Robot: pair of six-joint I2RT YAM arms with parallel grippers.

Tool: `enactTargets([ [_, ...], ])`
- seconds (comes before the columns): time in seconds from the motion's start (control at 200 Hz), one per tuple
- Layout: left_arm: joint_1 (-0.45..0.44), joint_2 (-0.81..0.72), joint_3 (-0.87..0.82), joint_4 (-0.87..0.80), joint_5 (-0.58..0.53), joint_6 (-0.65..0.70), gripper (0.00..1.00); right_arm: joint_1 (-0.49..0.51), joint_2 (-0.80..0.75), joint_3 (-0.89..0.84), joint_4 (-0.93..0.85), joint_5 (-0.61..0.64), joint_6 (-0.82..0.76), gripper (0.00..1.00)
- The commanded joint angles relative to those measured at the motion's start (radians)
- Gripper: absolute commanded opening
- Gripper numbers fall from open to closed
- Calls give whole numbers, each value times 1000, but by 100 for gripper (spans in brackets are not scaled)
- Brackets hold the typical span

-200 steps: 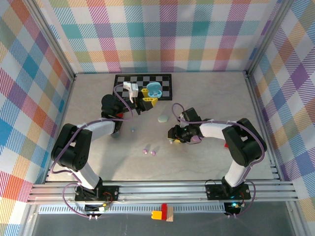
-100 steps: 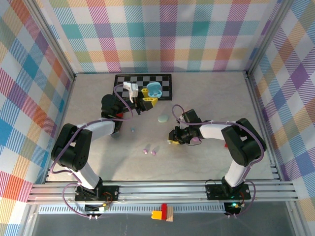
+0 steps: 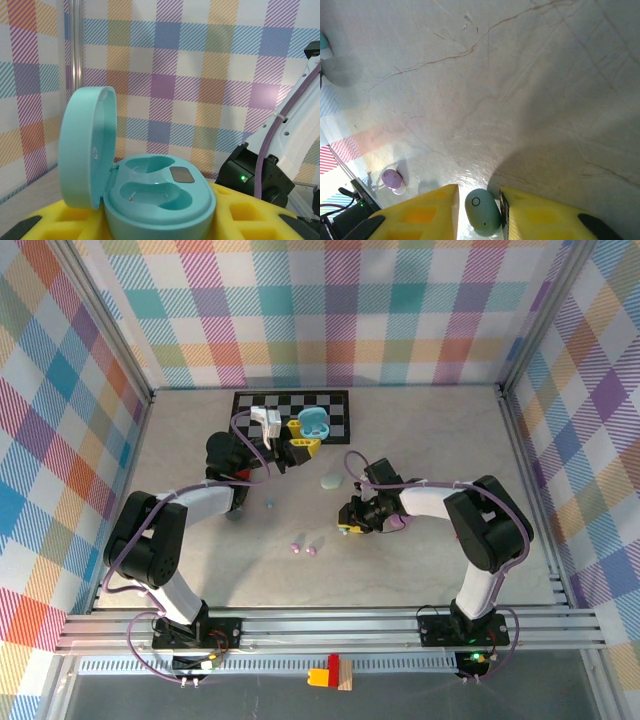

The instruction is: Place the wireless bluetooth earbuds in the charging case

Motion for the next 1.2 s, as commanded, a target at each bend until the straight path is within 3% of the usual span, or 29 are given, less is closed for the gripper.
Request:
enactTargets([
  [0.0, 13, -24, 19, 55, 19, 1, 39, 26, 57, -1, -14, 52, -28, 27],
  [0.175, 13, -12, 23, 54, 18, -2, 39, 31, 10, -25, -20, 52, -49, 24],
  [0.78, 13, -11, 20, 54, 20, -4, 39, 52, -30, -46, -11, 58, -112, 32],
  [1.195, 13, -4, 20, 55, 18, -4, 39, 64, -3, -29, -56, 57, -184, 27],
])
